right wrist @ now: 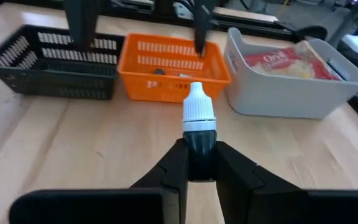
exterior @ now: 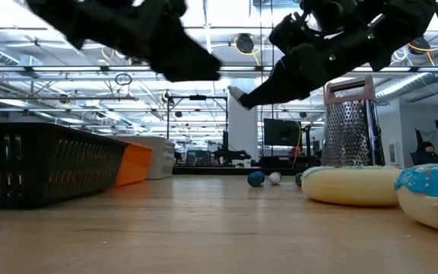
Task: Pick & Place Food Item
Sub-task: Put the purple food coloring bottle into the orange bin
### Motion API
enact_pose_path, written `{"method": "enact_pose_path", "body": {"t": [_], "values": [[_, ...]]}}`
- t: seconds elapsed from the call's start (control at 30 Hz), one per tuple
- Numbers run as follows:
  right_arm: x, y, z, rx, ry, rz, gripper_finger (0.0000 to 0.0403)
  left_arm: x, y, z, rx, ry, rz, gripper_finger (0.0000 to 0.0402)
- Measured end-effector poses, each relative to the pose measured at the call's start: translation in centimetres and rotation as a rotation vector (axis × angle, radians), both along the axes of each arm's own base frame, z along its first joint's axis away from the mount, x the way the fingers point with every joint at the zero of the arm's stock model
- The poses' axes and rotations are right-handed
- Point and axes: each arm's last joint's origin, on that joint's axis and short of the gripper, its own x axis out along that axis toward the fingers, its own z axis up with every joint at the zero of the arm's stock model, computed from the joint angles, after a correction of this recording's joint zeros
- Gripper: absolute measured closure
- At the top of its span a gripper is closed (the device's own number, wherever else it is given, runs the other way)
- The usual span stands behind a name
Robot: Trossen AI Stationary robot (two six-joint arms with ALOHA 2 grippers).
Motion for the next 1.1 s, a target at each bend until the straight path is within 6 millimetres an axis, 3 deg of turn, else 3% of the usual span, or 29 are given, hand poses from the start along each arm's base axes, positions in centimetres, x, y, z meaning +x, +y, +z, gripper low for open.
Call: {"method": "enact_pose_path", "body": {"t": [0.27,0.77,0.9,1.1], "values": [[0.0,0.8,0.2,-0.022,-0.015,0.036,0.0355,3.3,0.7,-0.4,0.051,0.031,0.012,0.0119],[0.1,0.9,0.2,-0.028,-0.020,0.042,0.0354,3.3,2.6,-0.6,-0.032,0.064,0.052,0.0126],[0.1,0.9,0.2,-0.030,-0.021,0.043,0.0354,3.3,2.6,-0.6,-0.036,0.064,0.048,0.0171],[0.1,0.9,0.2,-0.031,-0.021,0.037,0.0353,3.4,2.6,-0.6,-0.039,0.059,0.040,0.0272]]}}
